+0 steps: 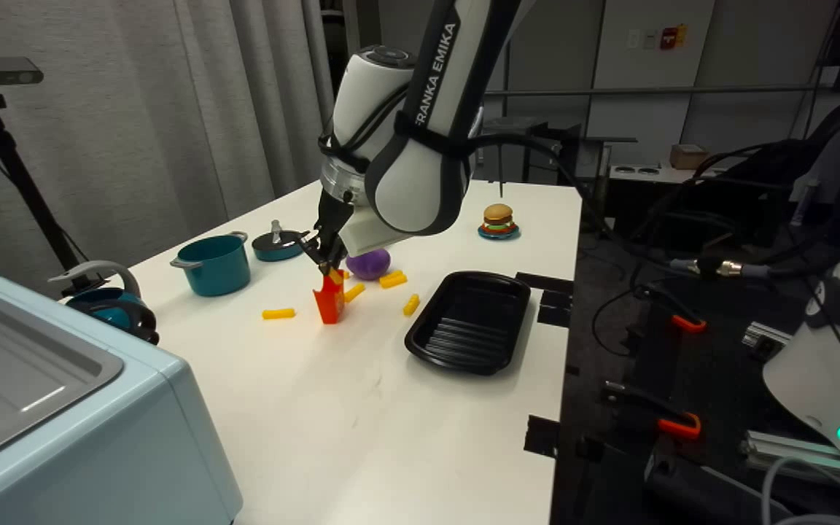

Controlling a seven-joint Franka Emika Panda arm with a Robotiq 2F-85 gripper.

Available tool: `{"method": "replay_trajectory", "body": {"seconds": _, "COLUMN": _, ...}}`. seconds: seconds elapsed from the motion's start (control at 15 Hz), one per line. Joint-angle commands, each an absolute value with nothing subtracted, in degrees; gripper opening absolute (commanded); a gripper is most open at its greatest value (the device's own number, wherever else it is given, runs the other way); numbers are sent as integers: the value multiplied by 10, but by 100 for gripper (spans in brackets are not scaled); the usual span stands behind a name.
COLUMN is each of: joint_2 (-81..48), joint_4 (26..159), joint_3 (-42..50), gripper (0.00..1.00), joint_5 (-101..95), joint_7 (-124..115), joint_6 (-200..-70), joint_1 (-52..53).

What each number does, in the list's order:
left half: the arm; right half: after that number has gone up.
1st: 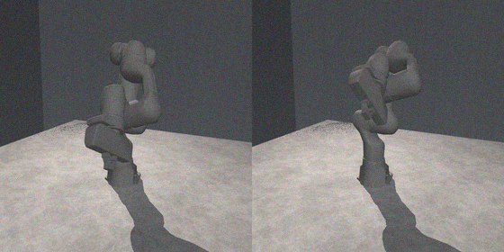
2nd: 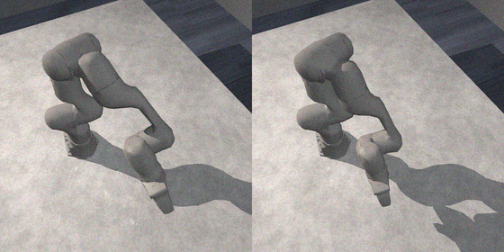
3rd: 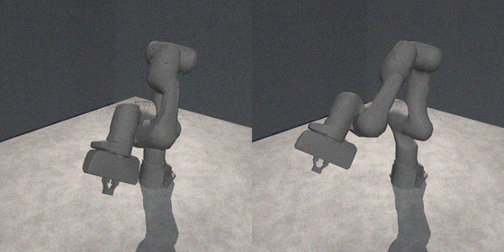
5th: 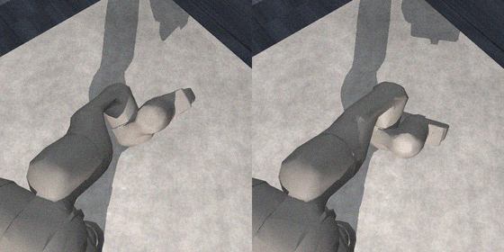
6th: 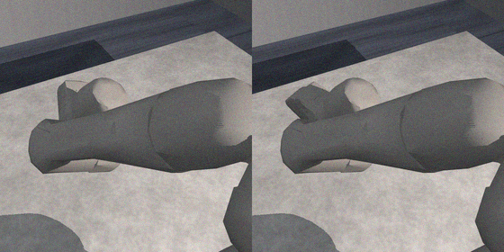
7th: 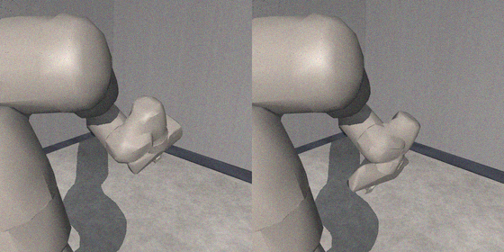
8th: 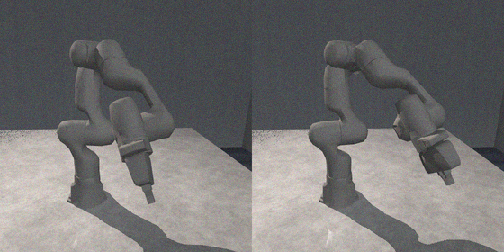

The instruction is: Pick up one of the yellow objects and put it in the orange container.

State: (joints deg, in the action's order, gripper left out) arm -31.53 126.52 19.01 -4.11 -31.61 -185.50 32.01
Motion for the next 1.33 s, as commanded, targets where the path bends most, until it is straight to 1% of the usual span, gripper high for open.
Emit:
{"method": "replay_trajectory", "body": {"seconds": 0.0, "joint_2": -329, "joint_4": 1265, "joint_3": 202, "gripper": 3, "joint_5": 14, "joint_7": -267, "joint_6": -1877, "joint_1": 344}}
{"method": "replay_trajectory", "body": {"seconds": 0.4, "joint_2": -338, "joint_4": 1256, "joint_3": 201, "gripper": 3, "joint_5": 73, "joint_7": -225, "joint_6": -1880, "joint_1": 359}}
{"method": "replay_trajectory", "body": {"seconds": 0.8, "joint_2": -347, "joint_4": 1241, "joint_3": 206, "gripper": 3, "joint_5": 89, "joint_7": -212, "joint_6": -1885, "joint_1": 361}}
{"method": "replay_trajectory", "body": {"seconds": 1.07, "joint_2": -360, "joint_4": 1233, "joint_3": 216, "gripper": 3, "joint_5": 67, "joint_7": -235, "joint_6": -1894, "joint_1": 366}}
{"method": "replay_trajectory", "body": {"seconds": 1.13, "joint_2": -363, "joint_4": 1231, "joint_3": 212, "gripper": 3, "joint_5": 97, "joint_7": -207, "joint_6": -1898, "joint_1": 366}}
{"method": "replay_trajectory", "body": {"seconds": 1.2, "joint_2": -365, "joint_4": 1230, "joint_3": 211, "gripper": 16, "joint_5": 100, "joint_7": -204, "joint_6": -1900, "joint_1": 366}}
{"method": "replay_trajectory", "body": {"seconds": 1.27, "joint_2": -368, "joint_4": 1228, "joint_3": 210, "gripper": 40, "joint_5": 105, "joint_7": -200, "joint_6": -1902, "joint_1": 365}}
